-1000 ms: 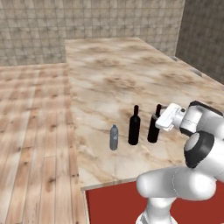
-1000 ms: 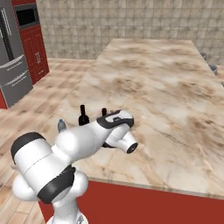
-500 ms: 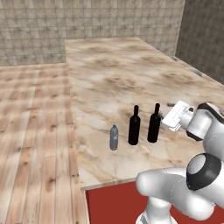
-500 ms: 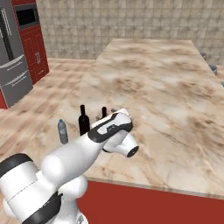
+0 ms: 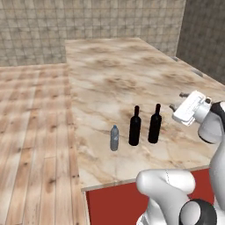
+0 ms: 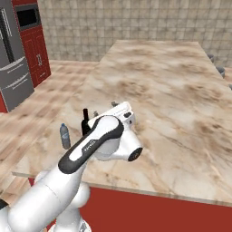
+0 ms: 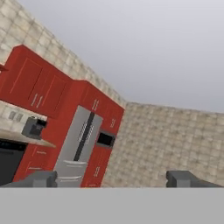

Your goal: Move the drinks to the dining counter.

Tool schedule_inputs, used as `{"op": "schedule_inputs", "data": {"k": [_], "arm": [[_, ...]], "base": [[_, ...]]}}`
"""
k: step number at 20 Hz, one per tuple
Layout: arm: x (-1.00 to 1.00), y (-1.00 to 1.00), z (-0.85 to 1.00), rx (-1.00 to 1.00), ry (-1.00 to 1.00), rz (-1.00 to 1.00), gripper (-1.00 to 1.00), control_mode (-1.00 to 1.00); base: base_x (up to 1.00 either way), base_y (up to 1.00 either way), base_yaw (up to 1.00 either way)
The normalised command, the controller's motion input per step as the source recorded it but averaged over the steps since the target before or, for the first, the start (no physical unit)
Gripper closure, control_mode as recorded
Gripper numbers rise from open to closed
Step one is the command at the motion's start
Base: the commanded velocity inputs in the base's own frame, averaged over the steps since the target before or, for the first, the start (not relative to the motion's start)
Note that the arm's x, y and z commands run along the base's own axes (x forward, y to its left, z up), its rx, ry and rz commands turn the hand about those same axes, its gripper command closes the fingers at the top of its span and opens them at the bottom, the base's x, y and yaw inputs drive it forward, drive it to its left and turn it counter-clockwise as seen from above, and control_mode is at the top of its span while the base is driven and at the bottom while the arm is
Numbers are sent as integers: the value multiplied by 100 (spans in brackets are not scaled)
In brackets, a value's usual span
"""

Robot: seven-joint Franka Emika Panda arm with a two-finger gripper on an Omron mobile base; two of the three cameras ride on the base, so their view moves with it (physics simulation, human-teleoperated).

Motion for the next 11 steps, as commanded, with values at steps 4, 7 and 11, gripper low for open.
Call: {"op": "schedule_inputs", "data": {"k": [4, 7, 11], "arm": [[-94, -37, 38, -4, 1, -14, -100, -100], [-88, -60, 6, -1, 0, -22, -100, -100], [-69, -61, 3, 0, 0, -26, -100, -100]], "base": [[0, 0, 0], [0, 0, 0], [0, 0, 0]]}}
